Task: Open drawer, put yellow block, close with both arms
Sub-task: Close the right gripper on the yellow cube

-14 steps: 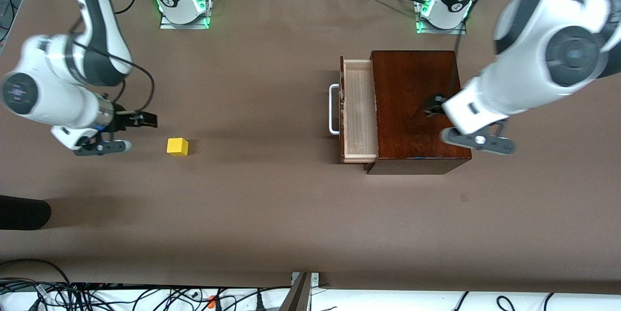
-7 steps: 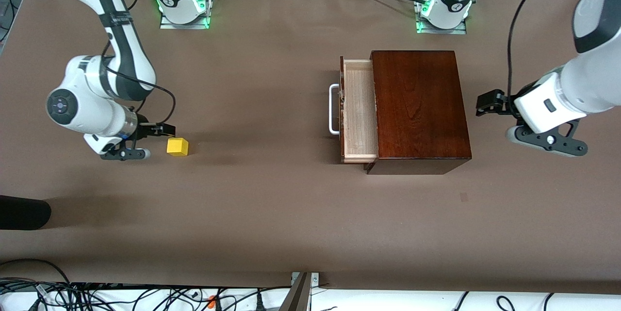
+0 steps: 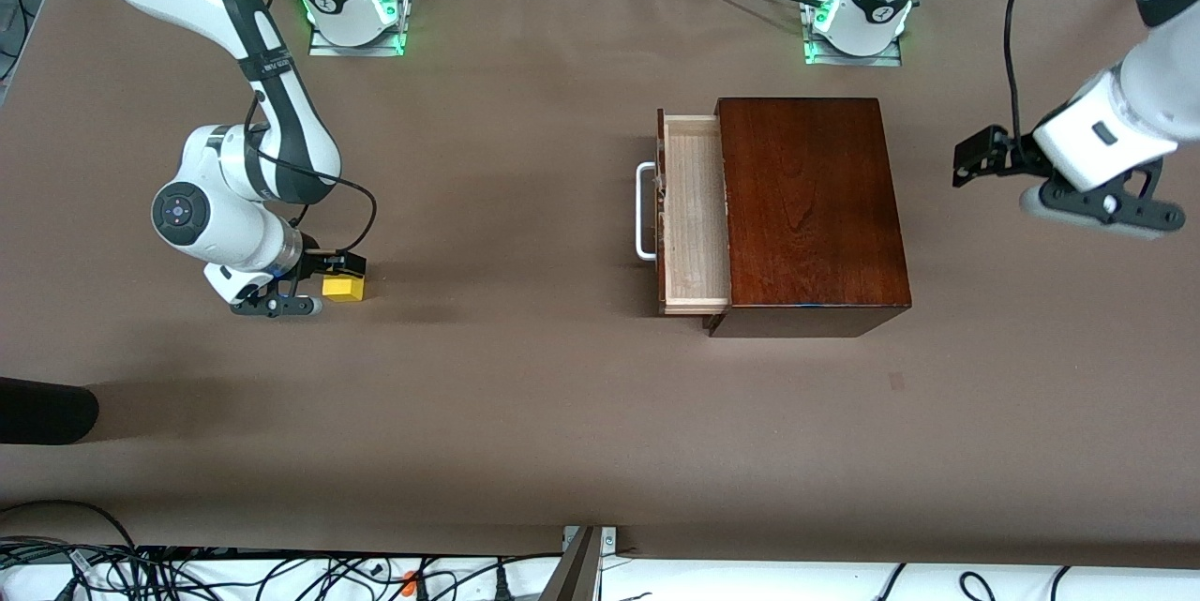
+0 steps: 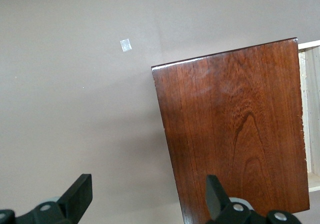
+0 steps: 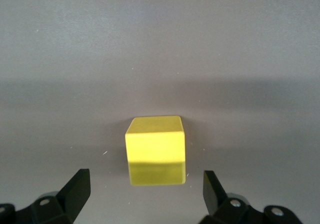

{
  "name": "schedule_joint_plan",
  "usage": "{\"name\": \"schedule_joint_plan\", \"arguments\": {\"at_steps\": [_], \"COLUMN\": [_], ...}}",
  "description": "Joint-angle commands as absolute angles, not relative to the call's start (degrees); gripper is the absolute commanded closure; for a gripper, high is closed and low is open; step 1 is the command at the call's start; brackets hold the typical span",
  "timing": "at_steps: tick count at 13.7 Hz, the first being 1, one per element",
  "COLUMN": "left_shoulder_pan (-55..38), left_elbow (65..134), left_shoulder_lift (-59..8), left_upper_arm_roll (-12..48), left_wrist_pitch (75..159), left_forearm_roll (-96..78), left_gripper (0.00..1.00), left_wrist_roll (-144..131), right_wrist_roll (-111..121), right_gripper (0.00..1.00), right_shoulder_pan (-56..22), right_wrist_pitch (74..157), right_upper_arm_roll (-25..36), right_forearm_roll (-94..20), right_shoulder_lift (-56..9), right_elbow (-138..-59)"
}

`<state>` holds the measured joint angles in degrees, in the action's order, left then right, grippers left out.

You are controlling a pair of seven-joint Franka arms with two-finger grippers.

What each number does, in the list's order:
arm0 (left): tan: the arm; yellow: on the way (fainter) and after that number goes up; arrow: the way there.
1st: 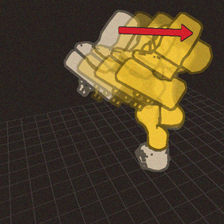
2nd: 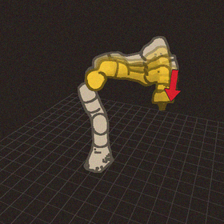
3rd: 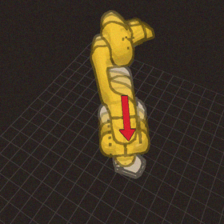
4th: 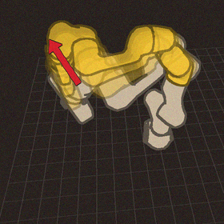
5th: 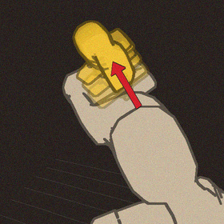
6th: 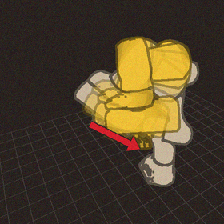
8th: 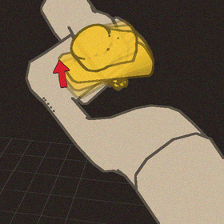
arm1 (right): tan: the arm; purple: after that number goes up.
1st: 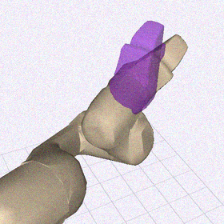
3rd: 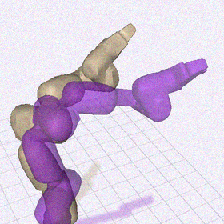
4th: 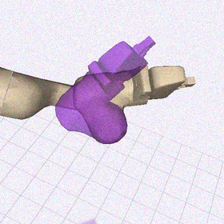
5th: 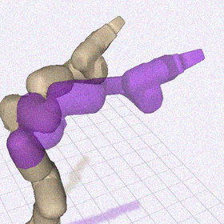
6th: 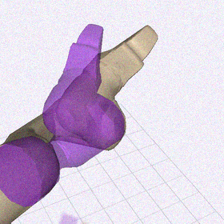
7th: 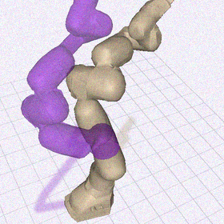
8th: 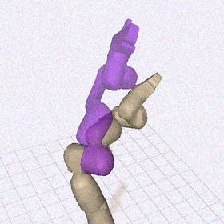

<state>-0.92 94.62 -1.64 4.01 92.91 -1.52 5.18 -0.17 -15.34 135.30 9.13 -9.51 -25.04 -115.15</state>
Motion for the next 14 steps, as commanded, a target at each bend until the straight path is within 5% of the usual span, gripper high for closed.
{"name": "schedule_joint_plan", "arguments": {"at_steps": [1,6,10,11,14], "left_shoulder_pan": [-2.2,-1.9,-1.9,-1.9,-1.9], "left_elbow": [105.8,102.1,100.4,100.3,100.3], "left_shoulder_lift": [6.6,4.0,2.9,2.8,2.8], "left_upper_arm_roll": [2.5,2.5,2.8,2.8,2.9], "left_wrist_pitch": [97.5,96.3,95.5,95.5,95.4], "left_forearm_roll": [-3.5,-3.5,-3.4,-3.4,-3.5], "left_gripper": [0.0,0.0,0.0,0.0,0.0], "left_wrist_roll": [6.1,5.9,5.9,6.0,6.0], "right_wrist_roll": [0.4,0.5,0.8,2.1,5.6], "right_gripper": [0.0,0.22,0.75,0.81,0.84], "right_shoulder_pan": [-15.4,-15.3,-15.2,-15.3,-15.7], "right_wrist_pitch": [138.9,139.8,139.3,139.2,129.2], "right_upper_arm_roll": [9.1,9.1,9.1,9.1,7.7], "right_forearm_roll": [-10.5,-10.5,-10.5,-10.3,-9.6], "right_shoulder_lift": [-26.1,-27.3,-27.6,-27.1,-24.2], "right_elbow": [-116.6,-116.5,-115.9,-115.4,-110.2]}}
